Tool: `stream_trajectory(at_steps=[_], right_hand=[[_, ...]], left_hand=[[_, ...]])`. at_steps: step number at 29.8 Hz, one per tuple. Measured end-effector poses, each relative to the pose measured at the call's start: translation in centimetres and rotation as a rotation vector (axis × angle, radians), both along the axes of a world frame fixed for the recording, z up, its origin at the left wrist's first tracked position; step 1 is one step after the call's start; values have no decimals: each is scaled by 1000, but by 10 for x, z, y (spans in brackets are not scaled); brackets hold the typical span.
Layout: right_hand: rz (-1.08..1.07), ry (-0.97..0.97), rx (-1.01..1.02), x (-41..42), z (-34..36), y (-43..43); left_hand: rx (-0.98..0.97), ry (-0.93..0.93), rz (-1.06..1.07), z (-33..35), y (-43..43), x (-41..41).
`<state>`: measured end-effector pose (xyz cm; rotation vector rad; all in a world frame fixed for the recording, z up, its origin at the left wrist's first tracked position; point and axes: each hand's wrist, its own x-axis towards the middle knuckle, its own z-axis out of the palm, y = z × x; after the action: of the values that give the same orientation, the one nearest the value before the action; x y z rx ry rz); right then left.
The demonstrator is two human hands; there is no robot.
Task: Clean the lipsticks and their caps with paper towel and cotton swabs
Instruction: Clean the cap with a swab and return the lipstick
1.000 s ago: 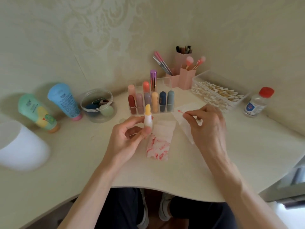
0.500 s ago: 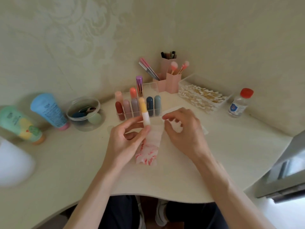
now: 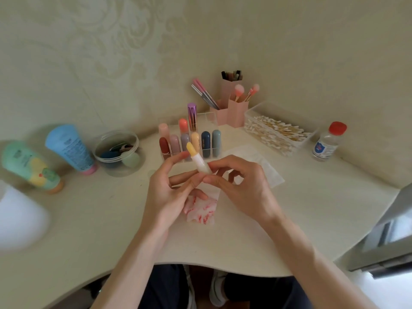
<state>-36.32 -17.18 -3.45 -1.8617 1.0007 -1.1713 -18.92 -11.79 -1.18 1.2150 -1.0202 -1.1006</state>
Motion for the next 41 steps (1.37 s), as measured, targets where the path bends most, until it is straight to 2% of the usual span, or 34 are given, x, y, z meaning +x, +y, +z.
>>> stream_trajectory(at_steps=[4, 9, 18, 22, 28, 31, 36, 41], right_hand=[[14, -39, 40, 2, 0, 0], [90, -46, 75, 4, 4, 4], [242, 13, 72, 7, 2, 6], [217, 56, 42, 8, 2, 7], [139, -26, 45, 9, 6, 11], [95, -34, -54, 13, 4, 14], [-55, 132, -422, 18, -1, 16], [-114, 197, -568, 19, -1, 15]], left_hand=[[-30, -27, -33, 3, 5, 6], [-78, -32, 45, 0, 9, 15], [-163, -51, 36, -10, 10, 21], [-226, -70, 18, -12, 13, 22], [-277, -64, 111, -10, 15, 18], [-260, -71, 151, -11, 16, 16], [-218, -65, 197, -6, 18, 3], [-141, -68, 293, -5, 15, -5]])
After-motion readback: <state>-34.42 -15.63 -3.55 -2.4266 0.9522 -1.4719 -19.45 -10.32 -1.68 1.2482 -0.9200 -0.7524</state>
